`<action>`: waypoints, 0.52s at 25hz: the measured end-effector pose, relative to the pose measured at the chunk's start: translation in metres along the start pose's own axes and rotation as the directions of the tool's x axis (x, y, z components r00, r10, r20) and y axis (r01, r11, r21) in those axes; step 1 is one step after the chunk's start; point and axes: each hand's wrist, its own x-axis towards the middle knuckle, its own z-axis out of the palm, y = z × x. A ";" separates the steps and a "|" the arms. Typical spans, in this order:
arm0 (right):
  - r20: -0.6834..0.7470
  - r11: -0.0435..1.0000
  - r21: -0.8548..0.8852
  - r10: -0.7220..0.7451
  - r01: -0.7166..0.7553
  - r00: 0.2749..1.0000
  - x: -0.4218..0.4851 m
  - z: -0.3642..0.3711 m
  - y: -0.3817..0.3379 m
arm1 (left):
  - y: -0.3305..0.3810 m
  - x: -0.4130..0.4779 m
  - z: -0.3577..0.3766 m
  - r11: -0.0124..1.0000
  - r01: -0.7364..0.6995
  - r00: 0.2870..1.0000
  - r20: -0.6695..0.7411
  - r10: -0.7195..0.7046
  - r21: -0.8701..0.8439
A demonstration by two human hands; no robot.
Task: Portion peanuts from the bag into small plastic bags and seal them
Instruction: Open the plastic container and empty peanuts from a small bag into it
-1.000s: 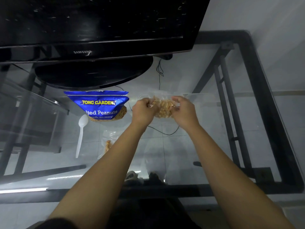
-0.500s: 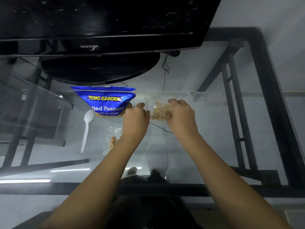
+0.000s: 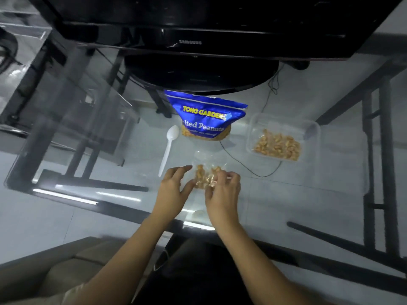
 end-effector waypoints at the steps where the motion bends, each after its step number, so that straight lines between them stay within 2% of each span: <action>1: -0.006 1.000 0.026 0.015 -0.015 1.000 0.002 0.001 0.000 | 0.002 0.002 0.002 0.996 0.051 0.998 0.026 -0.049 -0.077; 3: -0.011 0.996 0.080 0.034 -0.033 0.999 0.007 -0.002 0.003 | 0.008 0.007 0.007 0.982 0.106 0.993 0.070 -0.096 -0.154; 6: -0.007 0.994 0.096 0.051 -0.051 0.999 0.011 -0.013 0.019 | 0.023 0.010 0.017 0.974 0.127 0.980 0.177 -0.093 -0.188; 10: -0.078 0.990 0.141 0.006 0.005 0.997 -0.001 -0.041 0.056 | 0.052 -0.001 0.039 0.976 0.043 0.963 0.270 0.017 -0.212; 13: -0.132 0.981 0.192 -0.004 0.030 0.991 -0.015 -0.066 0.089 | 0.071 -0.006 0.053 0.944 0.051 0.941 0.332 0.065 -0.327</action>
